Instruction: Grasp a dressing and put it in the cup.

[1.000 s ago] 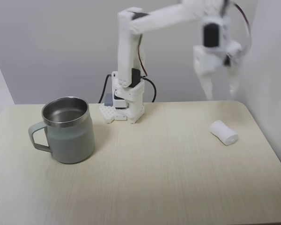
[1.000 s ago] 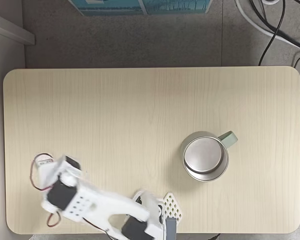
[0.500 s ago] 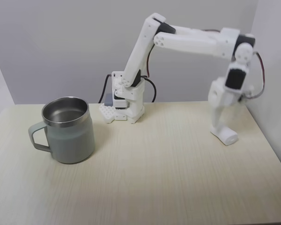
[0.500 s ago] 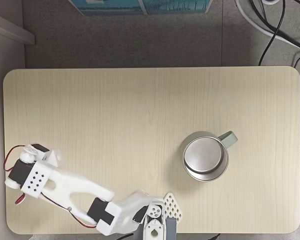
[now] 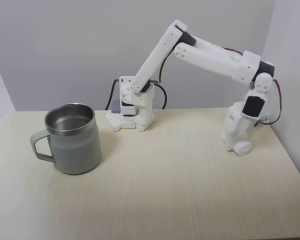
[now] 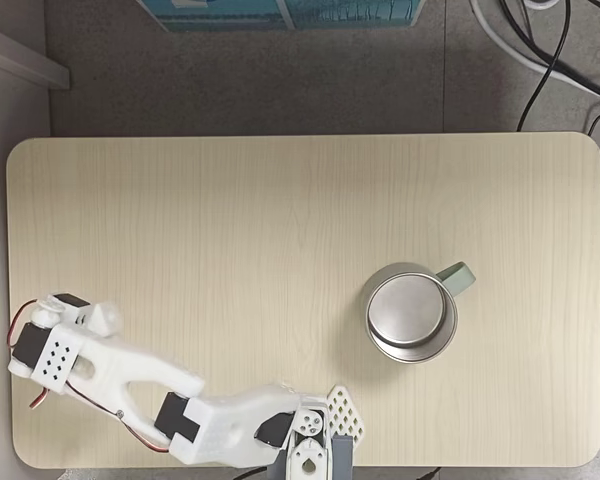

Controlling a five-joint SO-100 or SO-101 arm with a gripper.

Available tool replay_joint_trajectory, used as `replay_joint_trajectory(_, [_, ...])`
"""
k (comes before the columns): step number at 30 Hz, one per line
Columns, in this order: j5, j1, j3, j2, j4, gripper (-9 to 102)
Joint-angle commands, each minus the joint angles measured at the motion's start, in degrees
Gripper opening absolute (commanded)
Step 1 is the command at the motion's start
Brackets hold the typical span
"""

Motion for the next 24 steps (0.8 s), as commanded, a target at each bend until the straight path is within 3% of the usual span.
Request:
replay_joint_trajectory(1, [1.32, -0.70, -0.26, -0.09, -1.05, 7])
replay_joint_trajectory(4, [1.76, -0.70, 0.09, -0.35, -1.41, 0])
replay_joint_trajectory(14, [3.08, -0.70, 0.62, -4.13, -1.41, 0])
replay_joint_trajectory(24, [5.89, -0.70, 9.93, -14.41, 7.65, 0])
